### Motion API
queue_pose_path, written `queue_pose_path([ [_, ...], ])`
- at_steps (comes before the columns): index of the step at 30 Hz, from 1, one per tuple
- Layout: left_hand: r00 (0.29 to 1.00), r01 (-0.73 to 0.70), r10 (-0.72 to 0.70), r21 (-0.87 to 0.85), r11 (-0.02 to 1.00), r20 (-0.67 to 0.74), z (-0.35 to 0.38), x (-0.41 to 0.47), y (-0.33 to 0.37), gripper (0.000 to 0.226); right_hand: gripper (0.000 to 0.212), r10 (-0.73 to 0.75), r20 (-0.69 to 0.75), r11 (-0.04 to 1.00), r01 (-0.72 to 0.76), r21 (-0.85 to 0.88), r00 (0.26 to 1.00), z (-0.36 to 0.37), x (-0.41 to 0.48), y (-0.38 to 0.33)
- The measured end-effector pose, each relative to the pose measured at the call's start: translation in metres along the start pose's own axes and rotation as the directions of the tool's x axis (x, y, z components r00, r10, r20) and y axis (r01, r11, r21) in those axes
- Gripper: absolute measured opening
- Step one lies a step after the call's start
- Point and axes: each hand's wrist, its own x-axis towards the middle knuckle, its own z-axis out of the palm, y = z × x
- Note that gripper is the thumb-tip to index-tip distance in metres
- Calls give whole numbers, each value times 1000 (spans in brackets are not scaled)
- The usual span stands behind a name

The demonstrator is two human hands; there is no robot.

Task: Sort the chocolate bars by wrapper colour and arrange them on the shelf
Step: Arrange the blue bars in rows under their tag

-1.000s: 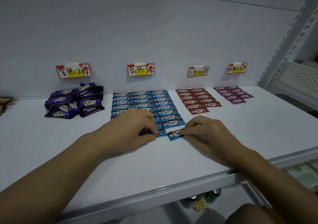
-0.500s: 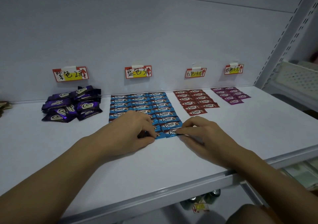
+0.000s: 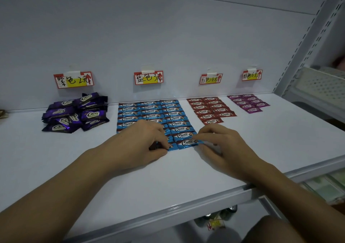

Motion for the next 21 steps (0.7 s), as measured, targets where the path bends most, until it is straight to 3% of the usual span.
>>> queue_pose_path([
  [7,999,4,-3,42,999,-43,0,1,0,21,28,157,-164,982,-171,-77,974,5,1,8],
  [13,987,71,-48,145,987,-155,-6,1,-5,34,39,167,-71,944,-180,-275,983,1,2,8],
  [17,983,171,-141,286,943,-122,-21,-3,-9,44,47,195,53,897,-156,-412,979,-14,19,1],
  [21,944,329,-310,289,899,-109,-50,-30,-33,51,53,187,163,886,-95,-454,969,-24,59,-26],
])
